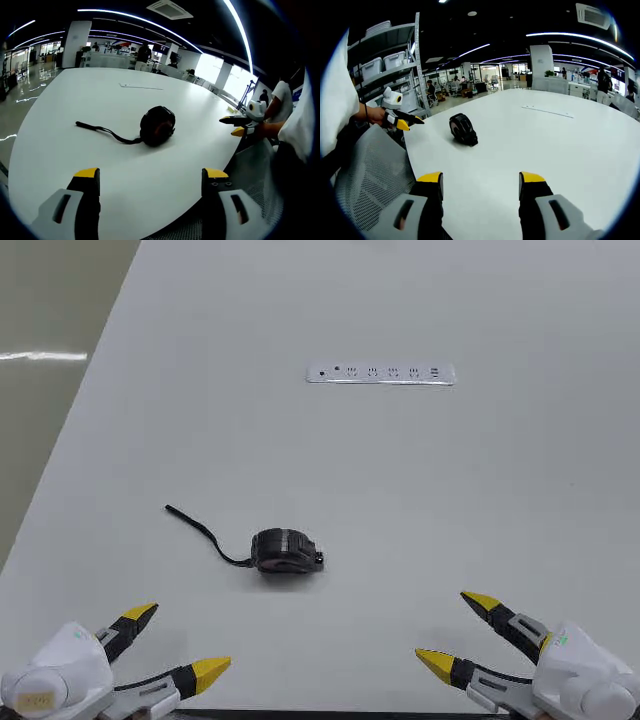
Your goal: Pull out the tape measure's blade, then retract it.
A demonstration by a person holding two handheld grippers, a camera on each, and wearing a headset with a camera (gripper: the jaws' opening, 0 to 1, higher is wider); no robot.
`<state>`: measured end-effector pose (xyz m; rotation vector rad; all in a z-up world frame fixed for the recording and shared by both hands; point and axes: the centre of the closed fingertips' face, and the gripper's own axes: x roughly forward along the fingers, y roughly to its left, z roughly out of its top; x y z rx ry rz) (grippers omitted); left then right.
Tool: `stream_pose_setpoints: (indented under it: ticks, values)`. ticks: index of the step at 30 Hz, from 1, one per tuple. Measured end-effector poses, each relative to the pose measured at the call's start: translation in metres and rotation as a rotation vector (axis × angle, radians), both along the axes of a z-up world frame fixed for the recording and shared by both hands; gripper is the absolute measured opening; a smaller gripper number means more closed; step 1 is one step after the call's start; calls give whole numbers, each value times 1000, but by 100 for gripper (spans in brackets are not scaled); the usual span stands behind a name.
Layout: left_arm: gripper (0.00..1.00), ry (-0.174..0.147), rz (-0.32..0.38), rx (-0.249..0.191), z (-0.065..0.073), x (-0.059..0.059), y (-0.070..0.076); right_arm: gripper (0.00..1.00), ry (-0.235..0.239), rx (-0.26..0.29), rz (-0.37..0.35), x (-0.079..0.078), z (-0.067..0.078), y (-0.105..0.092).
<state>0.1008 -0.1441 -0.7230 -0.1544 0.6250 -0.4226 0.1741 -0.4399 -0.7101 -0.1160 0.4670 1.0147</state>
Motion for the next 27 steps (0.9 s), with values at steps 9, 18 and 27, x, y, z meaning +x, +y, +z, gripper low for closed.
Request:
stream_pose_setpoints:
  ticks: [9, 18, 27]
  values:
    - [82, -1, 1, -2, 0, 0, -2, 61, 7, 1, 0, -2, -1, 0]
    - [81, -5, 2, -1, 2, 2, -2, 61, 6, 4, -3, -2, 0, 0]
    - [81, -2, 4, 1, 2, 1, -1, 61, 8, 2, -2, -4, -1, -1]
